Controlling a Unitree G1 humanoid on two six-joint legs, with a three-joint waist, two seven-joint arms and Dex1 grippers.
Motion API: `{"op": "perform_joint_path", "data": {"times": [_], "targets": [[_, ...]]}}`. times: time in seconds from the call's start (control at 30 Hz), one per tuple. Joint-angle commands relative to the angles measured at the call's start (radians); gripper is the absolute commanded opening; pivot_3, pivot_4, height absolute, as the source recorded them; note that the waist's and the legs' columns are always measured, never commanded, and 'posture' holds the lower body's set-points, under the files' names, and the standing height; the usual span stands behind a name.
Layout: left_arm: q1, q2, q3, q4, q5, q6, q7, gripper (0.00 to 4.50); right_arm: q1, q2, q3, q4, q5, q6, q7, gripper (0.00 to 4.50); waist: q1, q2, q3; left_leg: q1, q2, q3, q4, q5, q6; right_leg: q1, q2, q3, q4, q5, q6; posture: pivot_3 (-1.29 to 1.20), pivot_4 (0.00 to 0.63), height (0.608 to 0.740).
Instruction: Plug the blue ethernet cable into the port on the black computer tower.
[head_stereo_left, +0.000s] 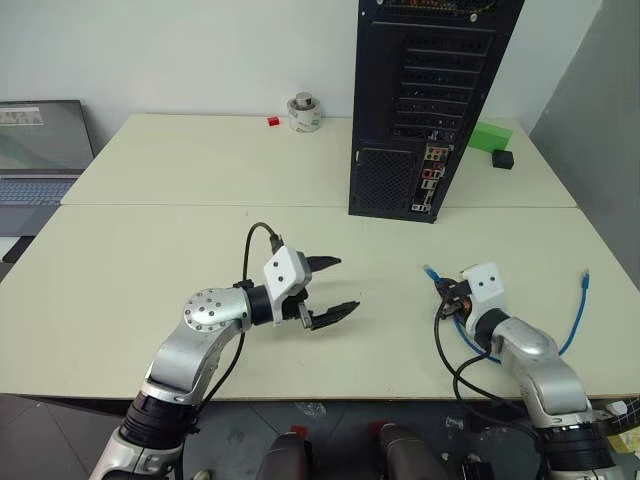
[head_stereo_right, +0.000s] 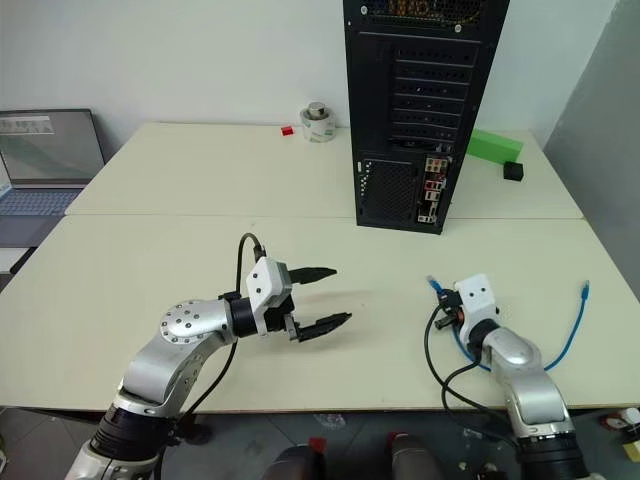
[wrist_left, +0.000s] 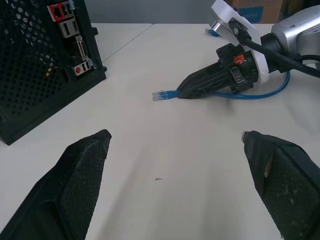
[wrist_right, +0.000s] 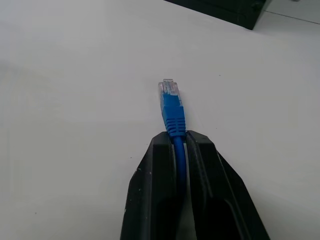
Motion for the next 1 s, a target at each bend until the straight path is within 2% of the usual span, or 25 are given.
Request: {"op": "perform_joint_path", "data": {"times": [0.03, 0.3, 0.53, 0.73, 0.83, 0.93, 1.0], "targets": [[-0.034, 0.030, 0.011, 0.035, -0.009, -0.043, -0.062, 4.50, -0.028, -0.062, 0.036, -0.097, 0.027, -0.007, 0.130, 0.05, 0.000, 0.000, 0.000, 0.000, 0.000, 0.000, 0.000, 0.000, 0.000, 0.000, 0.000, 0.000, 0.000, 0.000, 0.000, 0.00, 0.150, 0.740], [-0.086, 0.089, -0.049, 0.105, -0.012, -0.076, -0.255, 4.50, -0.115, -0.239, 0.153, -0.304, 0.126, 0.065, 0.448, 0.03, -0.001, 0.000, 0.000, 0.000, -0.001, 0.000, 0.000, 0.000, 0.000, 0.000, 0.001, -0.001, 0.000, 0.000, 0.000, 0.00, 0.150, 0.740], [-0.121, 0.076, -0.065, 0.133, -0.012, -0.085, -0.308, 4.50, -0.177, -0.296, 0.201, -0.368, 0.171, 0.134, 0.549, 0.02, 0.000, 0.000, 0.001, -0.001, 0.000, -0.001, 0.000, 0.000, 0.000, 0.000, 0.001, -0.001, -0.001, 0.000, 0.000, 0.00, 0.150, 0.740], [-0.134, 0.074, -0.083, 0.139, -0.018, -0.085, -0.352, 4.50, -0.190, -0.309, 0.222, -0.388, 0.177, 0.154, 0.573, 0.02, 0.000, 0.000, 0.001, -0.001, 0.000, -0.002, 0.000, 0.000, 0.000, 0.000, 0.001, -0.001, -0.001, 0.000, 0.000, 0.00, 0.150, 0.740], [-0.136, 0.077, -0.093, 0.147, -0.012, -0.100, -0.377, 4.01, -0.195, -0.306, 0.226, -0.392, 0.178, 0.157, 0.573, 0.02, 0.000, 0.000, 0.001, -0.001, 0.000, -0.002, 0.000, 0.000, 0.000, 0.000, 0.001, -0.002, -0.001, 0.000, 0.000, 0.00, 0.150, 0.740], [-0.143, 0.072, -0.091, 0.153, -0.014, -0.092, -0.381, 3.26, -0.198, -0.307, 0.231, -0.394, 0.176, 0.157, 0.575, 0.02, 0.000, 0.000, 0.001, -0.001, 0.000, -0.002, 0.000, 0.000, 0.000, 0.000, 0.001, -0.002, -0.001, 0.000, 0.000, 0.00, 0.150, 0.740], [-0.151, 0.067, -0.092, 0.162, -0.011, -0.088, -0.380, 2.91, -0.198, -0.308, 0.235, -0.397, 0.174, 0.156, 0.575, 0.02, 0.000, 0.000, 0.001, -0.001, 0.000, -0.002, 0.000, 0.000, 0.000, 0.000, 0.001, -0.002, -0.001, 0.000, 0.000, 0.00, 0.150, 0.740]]}}
